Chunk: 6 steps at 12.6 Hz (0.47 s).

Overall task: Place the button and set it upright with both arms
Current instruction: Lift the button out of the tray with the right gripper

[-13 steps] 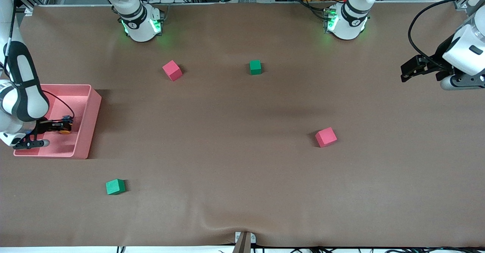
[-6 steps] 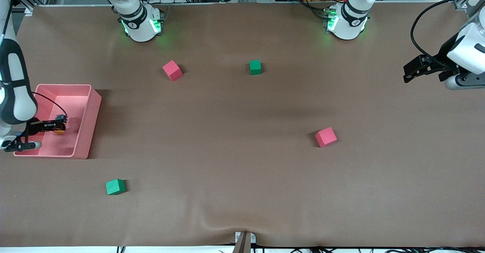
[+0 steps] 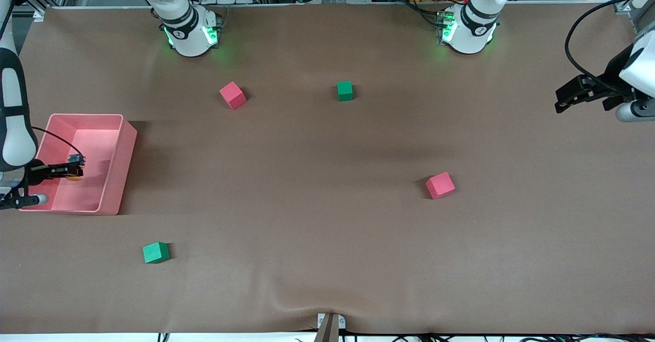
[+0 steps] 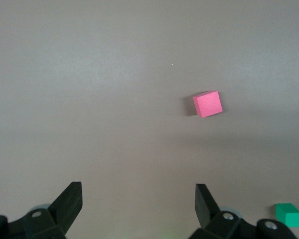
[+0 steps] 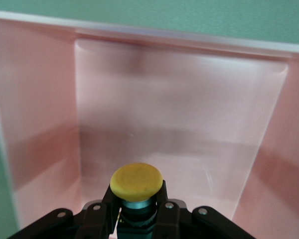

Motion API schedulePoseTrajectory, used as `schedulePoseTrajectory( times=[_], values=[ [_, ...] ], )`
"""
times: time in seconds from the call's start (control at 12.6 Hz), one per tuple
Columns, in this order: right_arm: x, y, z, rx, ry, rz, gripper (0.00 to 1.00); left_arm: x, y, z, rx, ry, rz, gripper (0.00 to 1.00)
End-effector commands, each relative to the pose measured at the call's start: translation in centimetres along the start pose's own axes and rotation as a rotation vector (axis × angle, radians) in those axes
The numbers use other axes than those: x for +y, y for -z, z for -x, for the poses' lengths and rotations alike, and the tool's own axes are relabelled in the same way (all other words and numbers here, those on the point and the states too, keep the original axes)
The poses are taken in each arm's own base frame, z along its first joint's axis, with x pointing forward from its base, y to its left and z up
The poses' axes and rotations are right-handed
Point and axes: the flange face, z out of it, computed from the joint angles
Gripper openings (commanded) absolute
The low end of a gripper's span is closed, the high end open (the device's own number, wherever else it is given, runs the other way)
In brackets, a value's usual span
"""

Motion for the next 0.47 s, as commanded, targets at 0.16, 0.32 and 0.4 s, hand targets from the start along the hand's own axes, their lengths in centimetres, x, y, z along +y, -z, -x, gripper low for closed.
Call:
schedulePoseTrajectory(
  times=[0.16, 0.32, 0.4],
  values=[
    [-9.7, 8.5, -1.5, -0.008, -0.023, 0.039, 0.0, -0.2, 0.6, -0.4, 0.019, -0.024, 0.014, 1.0],
    [-15.4, 11.1, -3.3, -0.006, -0.076, 0.05, 0.0, -0.3, 0.7, -0.5, 0.028, -0.022, 0.016, 1.0],
    [-18.7, 11.3, -4.2, 0.001, -0.109, 0.03, 0.0, -0.4, 0.8, -0.7, 0.049, -0.019, 0.019, 1.0]
  ],
)
